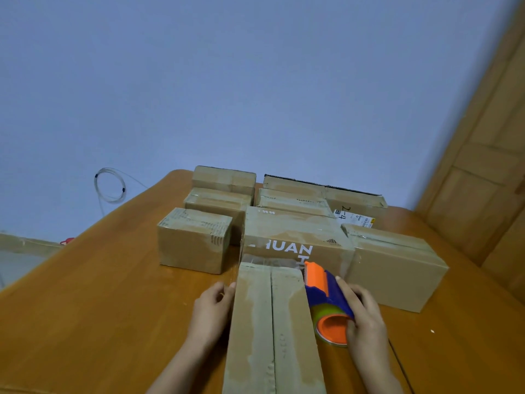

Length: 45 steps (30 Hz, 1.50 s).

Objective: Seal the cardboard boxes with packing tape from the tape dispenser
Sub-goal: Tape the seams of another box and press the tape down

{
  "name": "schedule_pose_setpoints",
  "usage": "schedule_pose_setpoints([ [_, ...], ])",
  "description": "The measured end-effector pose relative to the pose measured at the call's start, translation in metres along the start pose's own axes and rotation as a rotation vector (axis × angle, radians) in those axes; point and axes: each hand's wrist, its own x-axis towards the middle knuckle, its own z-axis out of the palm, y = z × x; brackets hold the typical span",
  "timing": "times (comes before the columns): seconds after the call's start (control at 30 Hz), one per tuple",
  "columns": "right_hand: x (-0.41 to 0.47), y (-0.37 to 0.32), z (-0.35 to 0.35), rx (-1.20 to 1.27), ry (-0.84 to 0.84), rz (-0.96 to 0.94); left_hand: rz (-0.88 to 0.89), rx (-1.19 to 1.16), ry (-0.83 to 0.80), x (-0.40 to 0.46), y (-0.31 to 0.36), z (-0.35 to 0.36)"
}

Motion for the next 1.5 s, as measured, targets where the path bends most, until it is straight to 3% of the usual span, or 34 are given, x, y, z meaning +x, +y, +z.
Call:
schedule_pose_setpoints([
  [0.13,-0.003,-0.003,-0.001,-0.022,0.017,0.007,-0.002,-0.035,0.025,-0.003,0.018,-0.013],
  [0.23,-0.009,-0.009,-0.002,-0.024,0.039,0.018,-0.022,-0.092,-0.055,-0.007,0.041,-0.025],
  [0.4,-0.024,-0.026,-0.009,-0.028,0.045,0.024,0.070,0.010,-0.100,-0.015,0.074,-0.049],
  [0.5,-0.036,-0.043,-0.014,-0.039,0.046,0.015,0.030,0.144,-0.174,-0.011,0.090,-0.062],
  [0.6,-0.050,-0.068,-0.017,-0.088,0.050,0.027,0.004,0.308,-0.414,-0.018,0.113,-0.072],
  [0.7,-0.061,-0.092,-0.019,-0.141,0.045,0.044,0.005,0.750,-0.611,-0.017,0.130,-0.066],
  [0.87,-0.081,-0.135,-0.019,-0.144,0.012,0.106,-0.011,0.976,-0.519,-0.012,0.126,-0.039],
  [0.97,-0.089,-0.155,-0.018,-0.068,0.010,0.137,0.091,1.088,-0.387,-0.017,0.119,-0.031],
  [1.07,-0.091,-0.157,-0.021,0.012,-0.003,0.160,0.181,1.042,-0.336,-0.022,0.110,-0.034],
  [1.33,-0.091,-0.148,-0.030,-0.026,-0.081,-0.043,0.345,0.822,-0.314,-0.030,0.100,-0.047],
  [1.5,-0.094,-0.155,-0.040,-0.105,-0.179,0.003,0.331,0.766,-0.308,-0.034,0.101,-0.050],
])
